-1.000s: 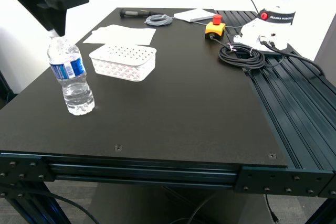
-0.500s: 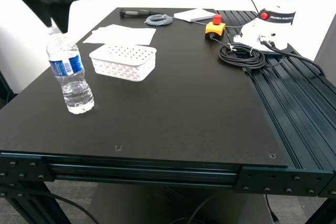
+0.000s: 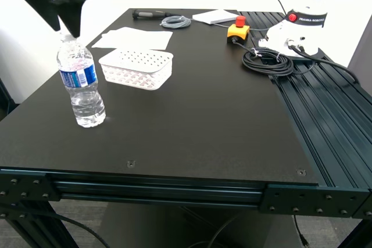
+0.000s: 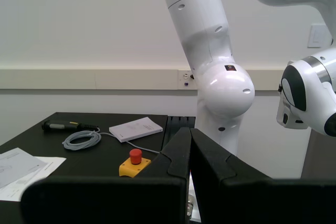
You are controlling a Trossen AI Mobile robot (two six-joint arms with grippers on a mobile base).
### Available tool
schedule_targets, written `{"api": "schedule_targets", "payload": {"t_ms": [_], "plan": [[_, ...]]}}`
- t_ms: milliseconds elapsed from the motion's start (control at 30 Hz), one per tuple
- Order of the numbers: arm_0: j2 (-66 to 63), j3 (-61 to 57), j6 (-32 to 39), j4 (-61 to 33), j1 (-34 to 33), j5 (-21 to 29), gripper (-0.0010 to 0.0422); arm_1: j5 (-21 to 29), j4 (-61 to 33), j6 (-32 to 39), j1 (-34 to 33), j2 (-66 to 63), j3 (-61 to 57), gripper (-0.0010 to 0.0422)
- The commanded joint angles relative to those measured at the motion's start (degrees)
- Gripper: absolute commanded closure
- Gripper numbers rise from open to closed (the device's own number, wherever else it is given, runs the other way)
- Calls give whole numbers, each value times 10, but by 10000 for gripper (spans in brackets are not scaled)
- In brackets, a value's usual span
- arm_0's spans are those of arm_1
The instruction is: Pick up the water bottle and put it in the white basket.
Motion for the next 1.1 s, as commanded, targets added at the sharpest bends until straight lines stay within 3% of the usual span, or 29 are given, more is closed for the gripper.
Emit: {"api": "schedule_targets", "payload": {"t_ms": [33,167,400,467,533,700,867,1100], "plan": [[0,1,0,2,0,0,412,14,31,0,0,0,-21,152],[0,1,0,2,0,0,412,33,85,0,0,0,-54,186],[0,1,0,2,0,0,412,30,88,0,0,0,-104,270],[0,1,0,2,0,0,412,15,87,0,0,0,-109,315],[0,1,0,2,0,0,412,5,86,3,0,0,-107,410],[0,1,0,2,0,0,412,5,89,16,0,0,-50,415],[0,1,0,0,0,0,412,8,107,37,0,0,84,413],[0,1,0,0,0,0,412,53,238,43,0,12,140,413]]}}
